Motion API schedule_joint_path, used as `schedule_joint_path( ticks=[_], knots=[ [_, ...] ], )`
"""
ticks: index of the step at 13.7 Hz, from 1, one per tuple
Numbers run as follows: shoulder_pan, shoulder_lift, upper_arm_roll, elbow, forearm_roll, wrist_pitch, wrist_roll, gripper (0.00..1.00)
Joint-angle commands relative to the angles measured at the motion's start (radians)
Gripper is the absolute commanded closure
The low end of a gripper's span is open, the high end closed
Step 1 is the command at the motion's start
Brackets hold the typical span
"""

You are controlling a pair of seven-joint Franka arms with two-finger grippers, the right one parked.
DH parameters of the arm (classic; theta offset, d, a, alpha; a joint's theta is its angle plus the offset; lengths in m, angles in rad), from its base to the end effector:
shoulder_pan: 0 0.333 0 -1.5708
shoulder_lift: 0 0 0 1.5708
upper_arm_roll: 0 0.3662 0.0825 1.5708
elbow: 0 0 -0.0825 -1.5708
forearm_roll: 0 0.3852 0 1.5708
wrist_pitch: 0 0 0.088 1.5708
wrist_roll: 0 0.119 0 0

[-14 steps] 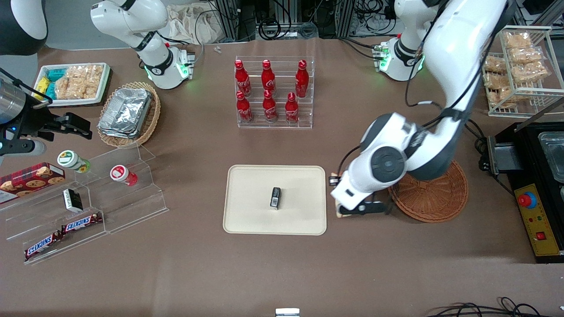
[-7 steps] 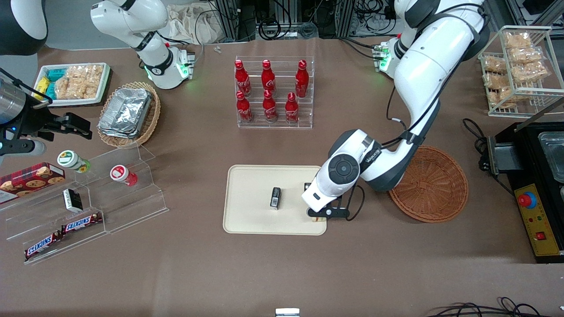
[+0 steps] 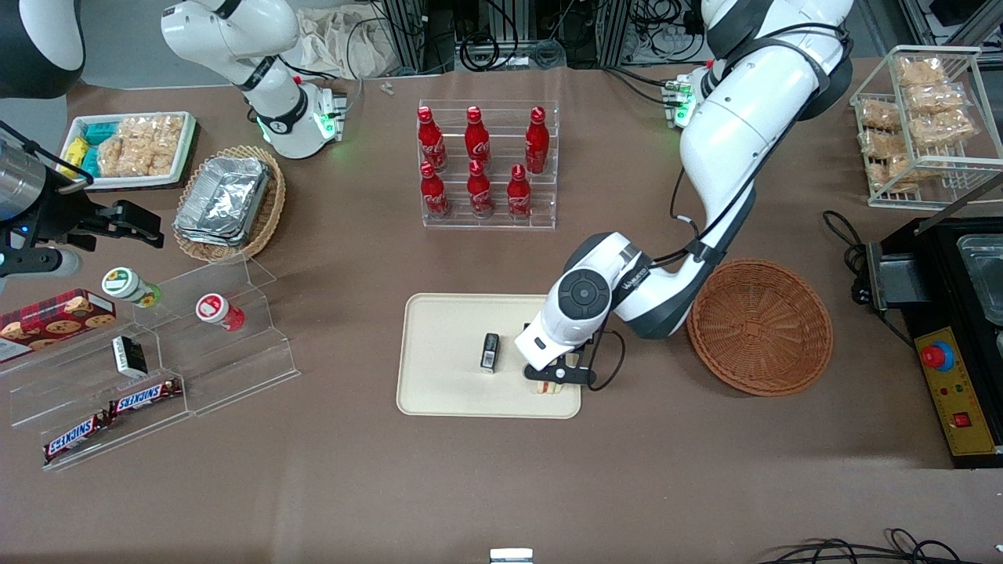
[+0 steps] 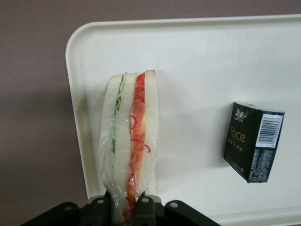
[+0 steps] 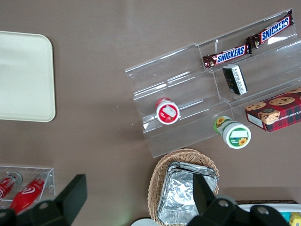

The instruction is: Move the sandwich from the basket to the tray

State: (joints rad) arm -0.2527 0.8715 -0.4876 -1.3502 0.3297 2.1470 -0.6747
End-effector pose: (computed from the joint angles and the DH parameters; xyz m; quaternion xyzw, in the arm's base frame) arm 0.6432 -0.4345 0.2611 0.9980 -0.0436 -0.0184 0.0424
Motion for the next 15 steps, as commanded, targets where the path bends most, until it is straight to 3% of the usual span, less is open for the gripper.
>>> schedule_joint_path(
  ticks=[1,4,8,11,15],
  knots=[
    [0.001,0.000,0.012,0.034,0.023,0.008,-0.005,0.00],
    [0.050,-0.130,0.014,-0.004,0.020,-0.047,-0.016,0.00],
    [0.148,-0.329,0.014,-0.023,0.009,-0.249,-0.013,0.00],
    [0.277,-0.518,0.011,-0.162,-0.001,-0.276,0.015,0.00],
    [0.455,-0.771,0.012,-0.355,-0.177,-0.280,0.180,0.00]
  ],
)
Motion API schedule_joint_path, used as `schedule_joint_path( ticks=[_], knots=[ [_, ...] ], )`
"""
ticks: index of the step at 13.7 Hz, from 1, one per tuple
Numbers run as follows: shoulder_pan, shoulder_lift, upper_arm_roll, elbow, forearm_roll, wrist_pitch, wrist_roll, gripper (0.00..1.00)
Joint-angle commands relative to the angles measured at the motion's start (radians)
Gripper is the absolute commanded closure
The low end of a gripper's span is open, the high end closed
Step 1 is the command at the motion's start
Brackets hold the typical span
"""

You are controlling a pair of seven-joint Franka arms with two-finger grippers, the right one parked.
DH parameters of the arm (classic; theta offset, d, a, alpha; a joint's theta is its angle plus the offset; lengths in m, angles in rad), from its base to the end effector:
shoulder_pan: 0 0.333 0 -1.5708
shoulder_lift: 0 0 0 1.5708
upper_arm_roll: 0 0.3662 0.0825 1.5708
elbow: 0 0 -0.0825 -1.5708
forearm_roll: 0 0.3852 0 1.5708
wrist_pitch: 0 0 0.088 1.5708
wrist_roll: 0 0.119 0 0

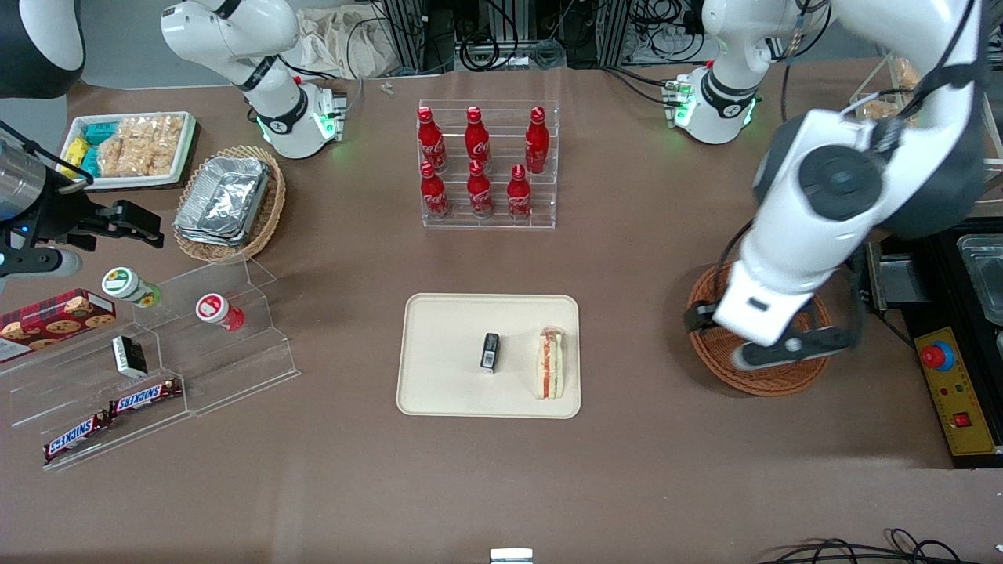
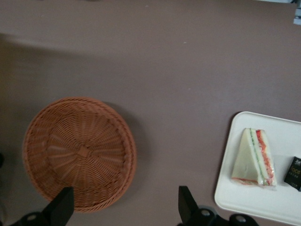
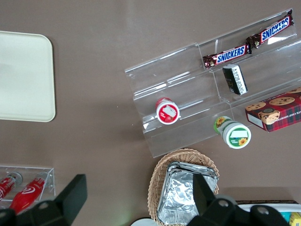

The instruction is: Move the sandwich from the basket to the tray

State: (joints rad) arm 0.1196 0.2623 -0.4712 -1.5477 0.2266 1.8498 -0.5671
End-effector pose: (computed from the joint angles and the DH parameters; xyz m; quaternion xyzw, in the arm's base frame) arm 0.6341 -0.1731 0.5552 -0.9941 -0.0889 -0.0537 0.0305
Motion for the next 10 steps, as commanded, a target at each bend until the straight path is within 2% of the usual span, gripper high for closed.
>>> schedule_joint_path(
  ticks=[1,4,7,10],
  knots=[
    [0.116,-0.194,-0.003,-0.161,-0.093,-0.010,0.117,0.00],
    [0.188,-0.186,0.000,-0.031,-0.145,-0.194,0.139,0.00],
    [0.242,-0.172,0.000,0.009,-0.144,-0.201,0.255,0.00],
    [0.259,-0.158,0.000,0.026,-0.141,-0.201,0.274,0.00]
  ],
)
